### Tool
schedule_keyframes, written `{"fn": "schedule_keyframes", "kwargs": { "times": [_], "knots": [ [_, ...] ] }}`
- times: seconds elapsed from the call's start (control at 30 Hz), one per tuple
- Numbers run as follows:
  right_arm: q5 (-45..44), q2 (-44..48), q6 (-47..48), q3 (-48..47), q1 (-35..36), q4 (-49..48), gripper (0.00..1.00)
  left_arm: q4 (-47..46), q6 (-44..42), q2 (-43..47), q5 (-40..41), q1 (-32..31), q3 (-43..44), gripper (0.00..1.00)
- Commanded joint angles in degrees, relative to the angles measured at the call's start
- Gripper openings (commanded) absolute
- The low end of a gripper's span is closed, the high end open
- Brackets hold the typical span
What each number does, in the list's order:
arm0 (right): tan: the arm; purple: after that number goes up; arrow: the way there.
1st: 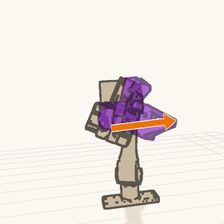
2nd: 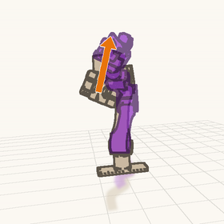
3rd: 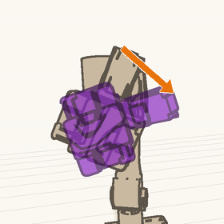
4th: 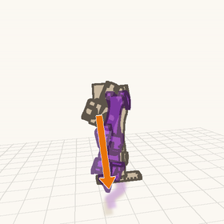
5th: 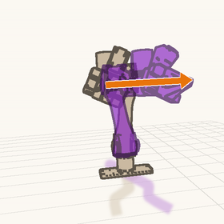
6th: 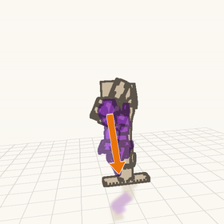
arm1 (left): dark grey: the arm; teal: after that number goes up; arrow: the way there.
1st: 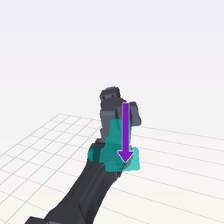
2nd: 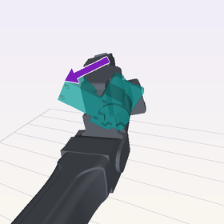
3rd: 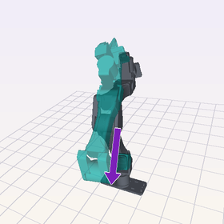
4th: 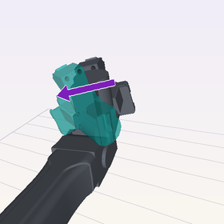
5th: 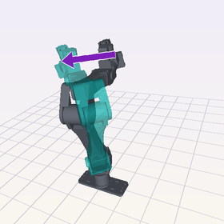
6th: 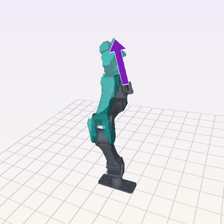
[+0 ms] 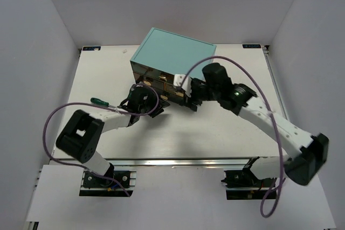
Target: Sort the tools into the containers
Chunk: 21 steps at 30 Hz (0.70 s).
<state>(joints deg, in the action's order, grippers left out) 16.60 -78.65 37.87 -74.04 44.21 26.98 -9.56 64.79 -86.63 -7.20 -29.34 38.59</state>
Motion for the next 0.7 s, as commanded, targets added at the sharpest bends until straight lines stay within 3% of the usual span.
{"fn": "schedule_keyframes", "kwargs": {
  "times": [0.0, 0.17, 0.33, 0.47, 0.67],
  "knots": [
    [15.38, 5.69, 2.13, 5.03, -1.75, 0.81, 0.69, -10.03, 2.17, -5.1, -4.22, 0.51, 3.16, 0.58],
    [17.41, 11.84, 1.25, 11.36, -6.31, -1.32, 0.7, -14.52, 3.85, -8.11, -3.0, 1.04, 4.21, 0.62],
    [17.41, 13.61, 0.1, 13.22, -9.4, -1.76, 0.7, -10.74, 3.58, -8.47, 0.34, 1.39, 6.5, 0.62],
    [18.29, 14.31, -1.13, 14.01, -11.07, -2.11, 0.7, -5.84, 4.55, -9.34, 6.22, 1.92, 7.46, 0.58],
    [18.12, 15.11, -2.27, 13.4, -12.12, -2.55, 0.7, 1.28, 4.55, -14.44, 6.06, 2.1, 13.35, 0.48]
  ]
}}
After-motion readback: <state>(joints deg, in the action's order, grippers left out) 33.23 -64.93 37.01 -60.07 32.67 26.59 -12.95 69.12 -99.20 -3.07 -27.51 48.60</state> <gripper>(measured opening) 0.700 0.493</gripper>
